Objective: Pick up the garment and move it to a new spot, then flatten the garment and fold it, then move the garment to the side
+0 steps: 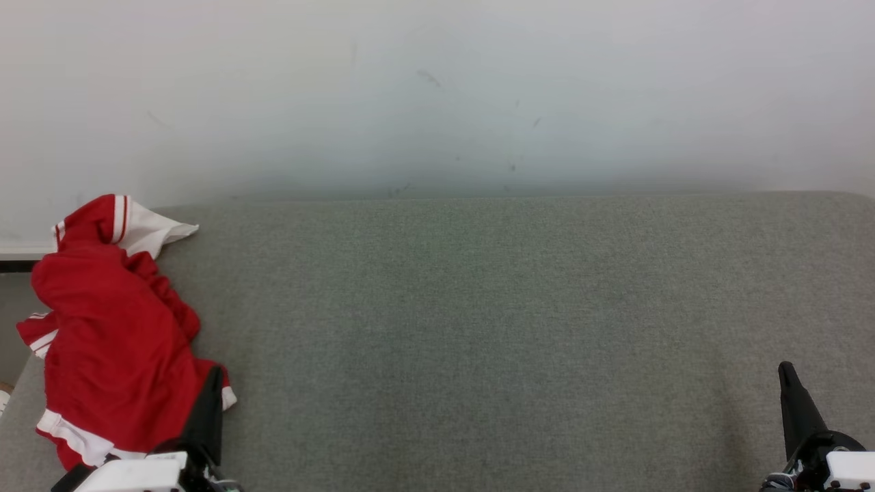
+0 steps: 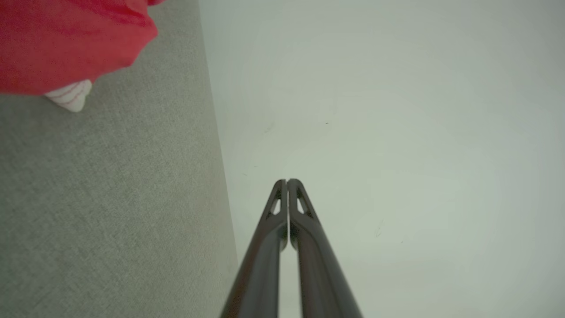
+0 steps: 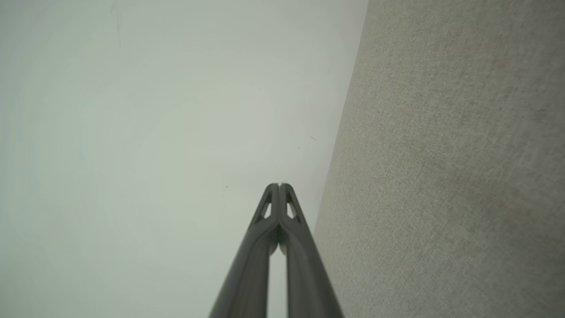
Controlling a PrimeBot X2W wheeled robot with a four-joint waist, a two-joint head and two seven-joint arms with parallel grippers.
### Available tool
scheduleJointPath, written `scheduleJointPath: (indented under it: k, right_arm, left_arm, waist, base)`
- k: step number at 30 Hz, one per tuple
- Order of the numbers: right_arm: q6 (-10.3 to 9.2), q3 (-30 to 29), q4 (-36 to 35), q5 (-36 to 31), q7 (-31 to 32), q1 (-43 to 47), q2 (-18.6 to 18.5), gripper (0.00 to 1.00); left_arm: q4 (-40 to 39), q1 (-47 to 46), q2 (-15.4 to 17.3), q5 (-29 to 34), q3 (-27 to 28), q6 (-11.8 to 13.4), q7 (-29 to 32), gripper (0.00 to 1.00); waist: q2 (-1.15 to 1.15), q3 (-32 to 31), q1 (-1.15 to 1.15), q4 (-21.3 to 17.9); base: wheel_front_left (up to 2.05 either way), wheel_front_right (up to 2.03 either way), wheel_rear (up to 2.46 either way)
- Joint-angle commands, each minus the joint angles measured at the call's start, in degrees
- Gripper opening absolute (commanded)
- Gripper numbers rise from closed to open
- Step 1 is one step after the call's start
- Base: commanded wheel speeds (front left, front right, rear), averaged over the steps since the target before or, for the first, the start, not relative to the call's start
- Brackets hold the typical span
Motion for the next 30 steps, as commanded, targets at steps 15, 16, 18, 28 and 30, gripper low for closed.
scheduleJointPath:
  k: [15,16,18,28,30]
  right_arm:
    - [-0.12,-0.1,0.2,-0.2,0.1,-0.7,-0.1,0.0]
    - [-0.12,-0.1,0.2,-0.2,0.1,-0.7,-0.1,0.0]
    - [-0.12,-0.1,0.2,-0.2,0.1,-0.7,-0.1,0.0]
    - [-0.12,-0.1,0.2,-0.2,0.1,-0.7,-0.1,0.0]
    - [-0.12,-0.1,0.2,-0.2,0.1,-0.7,-0.1,0.0]
  left_arm:
    - [-0.2,-0.4,0.4,-0.8,0.1,-0.3,0.2,0.0]
    - [-0.2,-0.4,0.4,-0.8,0.1,-0.3,0.2,0.0]
    - [-0.2,-0.4,0.4,-0.8,0.1,-0.3,0.2,0.0]
    - [-0.2,-0.4,0.4,-0.8,0.1,-0.3,0.2,0.0]
    - [-0.2,-0.4,0.4,-0.8,0.1,-0.3,0.2,0.0]
  waist:
    - [0.0,0.0,0.0,0.0]
    - [0.0,0.0,0.0,0.0]
    - [0.0,0.0,0.0,0.0]
    - [0.0,0.0,0.0,0.0]
    - [0.0,0.0,0.0,0.0]
  base:
    - [0.0,0.0,0.0]
    - [0.0,0.0,0.0]
    - [0.0,0.0,0.0]
    - [0.0,0.0,0.0]
    - [0.0,0.0,0.0]
